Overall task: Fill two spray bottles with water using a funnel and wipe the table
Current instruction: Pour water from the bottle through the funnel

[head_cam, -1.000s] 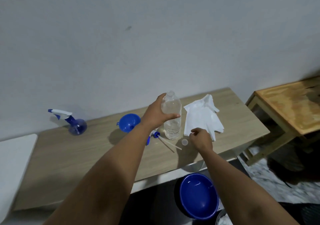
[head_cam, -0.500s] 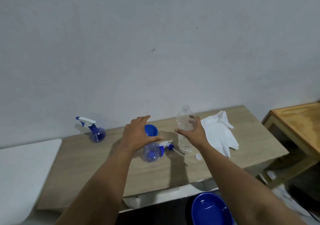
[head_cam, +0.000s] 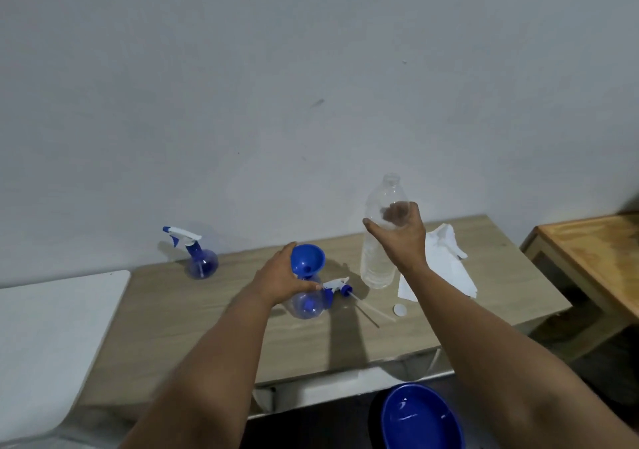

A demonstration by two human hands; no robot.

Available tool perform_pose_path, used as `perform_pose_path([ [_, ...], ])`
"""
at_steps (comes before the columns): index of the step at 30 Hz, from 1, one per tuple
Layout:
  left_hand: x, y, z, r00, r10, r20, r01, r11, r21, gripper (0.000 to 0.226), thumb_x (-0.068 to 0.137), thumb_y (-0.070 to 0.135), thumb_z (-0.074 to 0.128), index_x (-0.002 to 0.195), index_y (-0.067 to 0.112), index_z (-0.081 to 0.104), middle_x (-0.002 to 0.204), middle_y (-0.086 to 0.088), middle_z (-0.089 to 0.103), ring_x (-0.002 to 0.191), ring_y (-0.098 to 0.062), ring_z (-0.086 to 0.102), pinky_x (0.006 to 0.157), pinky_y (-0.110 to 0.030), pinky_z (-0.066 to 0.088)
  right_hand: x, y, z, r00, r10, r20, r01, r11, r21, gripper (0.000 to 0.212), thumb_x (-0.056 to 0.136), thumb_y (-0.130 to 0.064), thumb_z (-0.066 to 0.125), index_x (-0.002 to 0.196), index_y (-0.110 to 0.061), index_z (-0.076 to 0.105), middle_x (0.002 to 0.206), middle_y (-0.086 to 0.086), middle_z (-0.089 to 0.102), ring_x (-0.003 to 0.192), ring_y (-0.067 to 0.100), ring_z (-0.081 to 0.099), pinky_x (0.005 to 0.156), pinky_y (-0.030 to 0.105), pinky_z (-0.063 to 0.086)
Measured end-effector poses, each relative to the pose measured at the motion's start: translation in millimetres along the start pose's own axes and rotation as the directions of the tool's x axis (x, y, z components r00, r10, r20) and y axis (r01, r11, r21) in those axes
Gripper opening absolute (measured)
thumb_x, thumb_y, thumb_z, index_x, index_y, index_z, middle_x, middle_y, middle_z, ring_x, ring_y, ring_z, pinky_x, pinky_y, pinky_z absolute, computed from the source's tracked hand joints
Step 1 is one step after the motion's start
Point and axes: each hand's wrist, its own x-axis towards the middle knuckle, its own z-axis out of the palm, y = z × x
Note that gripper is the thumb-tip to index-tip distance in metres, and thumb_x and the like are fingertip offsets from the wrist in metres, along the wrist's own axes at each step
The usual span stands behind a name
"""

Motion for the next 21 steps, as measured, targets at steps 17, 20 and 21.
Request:
perform_pose_path([
  [17,-5.3,-4.3,0.5,0.997,0.024,-0.078,-0.043,0.968,-0.249,0.071,0.057,0.042,0.093,0.12,0.037,0.061,0.111,0.019,0.068,0.102,-0.005,0.064,0.081,-0.022,0.048,-18.5,-26.5,12.2,0.945,0.029,0.327,-0.048,0.998,0.049,0.074,0.072,-0.023,0.092,0.133,-0.041,0.054,0.109,0.011,0.076,0.103,0.021,0.074,0.084,0.034,0.062],
  [20,-8.0,-3.9,-1.5,0.997,0.018,-0.073,-0.037,0.962,-0.27,0.064,0.061,0.038,0.093,0.116,0.04,0.059,0.11,0.021,0.067,0.099,-0.002,0.061,0.075,-0.015,0.043,-24.0,-22.8,13.6,0.919,0.087,0.384,-0.103,0.994,0.022,0.07,0.07,-0.031,0.093,0.129,-0.044,0.057,0.108,0.018,0.075,0.102,0.024,0.076,0.082,0.041,0.065],
  [21,-8.9,-3.9,-2.0,0.997,0.021,-0.074,-0.04,0.961,-0.275,0.064,0.062,0.037,0.093,0.115,0.041,0.058,0.109,0.021,0.066,0.097,0.0,0.06,0.074,-0.013,0.043,-26.3,-22.8,13.9,0.909,0.101,0.405,-0.117,0.993,0.015,0.067,0.072,-0.027,0.093,0.128,-0.042,0.057,0.109,0.021,0.073,0.098,0.023,0.076,0.077,0.039,0.065],
])
